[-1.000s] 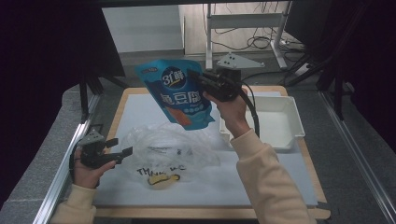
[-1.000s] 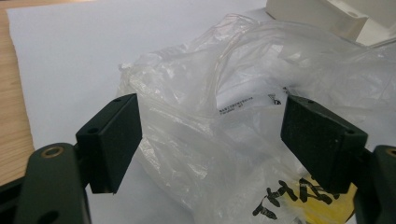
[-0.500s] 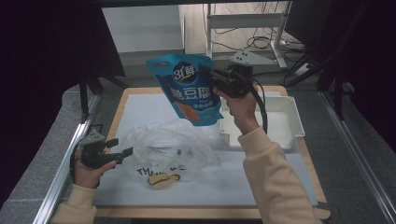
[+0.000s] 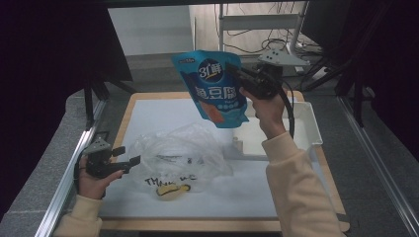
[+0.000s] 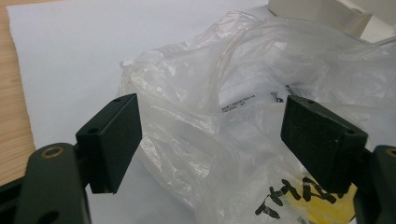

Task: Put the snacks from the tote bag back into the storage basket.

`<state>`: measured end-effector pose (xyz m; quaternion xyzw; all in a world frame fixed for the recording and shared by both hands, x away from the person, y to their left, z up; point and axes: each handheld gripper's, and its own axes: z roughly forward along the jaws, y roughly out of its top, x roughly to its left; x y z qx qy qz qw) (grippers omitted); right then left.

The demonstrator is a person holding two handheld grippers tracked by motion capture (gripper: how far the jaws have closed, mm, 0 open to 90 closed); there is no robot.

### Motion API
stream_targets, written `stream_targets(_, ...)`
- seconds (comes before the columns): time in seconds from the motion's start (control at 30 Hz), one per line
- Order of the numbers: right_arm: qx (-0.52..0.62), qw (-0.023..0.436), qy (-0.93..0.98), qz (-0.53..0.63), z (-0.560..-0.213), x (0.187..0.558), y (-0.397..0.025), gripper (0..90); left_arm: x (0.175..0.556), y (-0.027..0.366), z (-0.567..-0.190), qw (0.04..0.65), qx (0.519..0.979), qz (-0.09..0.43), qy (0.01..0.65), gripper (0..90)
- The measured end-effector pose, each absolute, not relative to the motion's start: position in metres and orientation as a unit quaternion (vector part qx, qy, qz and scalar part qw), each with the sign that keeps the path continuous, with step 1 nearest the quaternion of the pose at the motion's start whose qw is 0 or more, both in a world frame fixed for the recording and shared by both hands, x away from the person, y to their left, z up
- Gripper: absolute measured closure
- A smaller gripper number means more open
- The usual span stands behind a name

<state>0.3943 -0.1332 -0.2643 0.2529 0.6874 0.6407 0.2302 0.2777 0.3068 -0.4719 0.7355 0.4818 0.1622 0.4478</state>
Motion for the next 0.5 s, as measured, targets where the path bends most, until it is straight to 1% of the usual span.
stream_targets(0.3,0.263,0.241,0.681,0.64,-0.264,0.397,-0.149,89.1,0.278,0.307,-0.472,0.448,0.735,0.162,0.483,21.0)
stream_targets(0.5,0.27,0.25,0.673,0.642,-0.261,0.395,-0.169,89.1,0.278,0.306,-0.472,0.447,0.735,0.162,0.483,21.0)
